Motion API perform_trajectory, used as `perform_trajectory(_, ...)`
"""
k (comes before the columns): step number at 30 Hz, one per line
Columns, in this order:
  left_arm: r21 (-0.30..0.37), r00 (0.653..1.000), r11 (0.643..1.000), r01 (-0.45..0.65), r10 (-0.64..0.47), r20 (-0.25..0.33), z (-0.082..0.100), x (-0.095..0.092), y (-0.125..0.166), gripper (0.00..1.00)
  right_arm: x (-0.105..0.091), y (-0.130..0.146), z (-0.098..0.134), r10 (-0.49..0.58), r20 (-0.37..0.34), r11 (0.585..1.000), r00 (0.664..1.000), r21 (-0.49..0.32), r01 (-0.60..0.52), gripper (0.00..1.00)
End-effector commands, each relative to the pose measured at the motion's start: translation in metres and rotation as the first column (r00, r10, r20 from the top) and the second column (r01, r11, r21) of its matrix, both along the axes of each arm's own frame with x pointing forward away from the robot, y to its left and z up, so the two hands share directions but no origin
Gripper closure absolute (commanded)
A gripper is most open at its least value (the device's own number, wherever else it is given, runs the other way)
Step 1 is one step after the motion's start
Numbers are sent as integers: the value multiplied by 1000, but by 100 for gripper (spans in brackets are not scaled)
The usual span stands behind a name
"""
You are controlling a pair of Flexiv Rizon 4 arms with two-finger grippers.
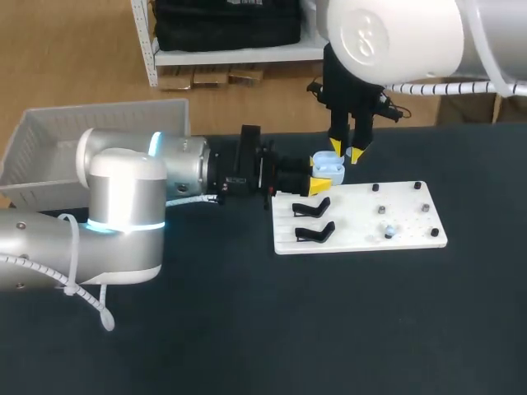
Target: Pick up each earbud case from the left stands, insert the matching earbuds, close the lid, and place the case in the box.
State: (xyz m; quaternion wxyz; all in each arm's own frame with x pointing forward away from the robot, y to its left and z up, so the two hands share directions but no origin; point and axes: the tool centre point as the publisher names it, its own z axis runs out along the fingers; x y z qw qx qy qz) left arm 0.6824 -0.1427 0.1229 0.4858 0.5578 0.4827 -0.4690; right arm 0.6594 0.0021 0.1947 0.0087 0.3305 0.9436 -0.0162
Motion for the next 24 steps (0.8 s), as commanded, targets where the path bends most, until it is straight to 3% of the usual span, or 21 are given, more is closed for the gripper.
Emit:
perform_trajectory(1,-4,1000,1000,-7,7,4,-1,-1,-1,100,-1,0,0,-1,1,1000,1000,-1,1,100)
perform_trajectory(8,-4,1000,1000,-7,7,4,-1,-1,-1,100,0,2,-2,-6,-7,1000,1000,-1,6,100)
perform_trajectory(16,-4,1000,1000,-7,7,4,-1,-1,-1,100,1,15,-1,-82,4,996,997,31,82,100)
perform_trajectory(24,-4,1000,1000,-7,7,4,-1,-1,-1,100,-1,23,-6,-63,3,998,998,15,63,100)
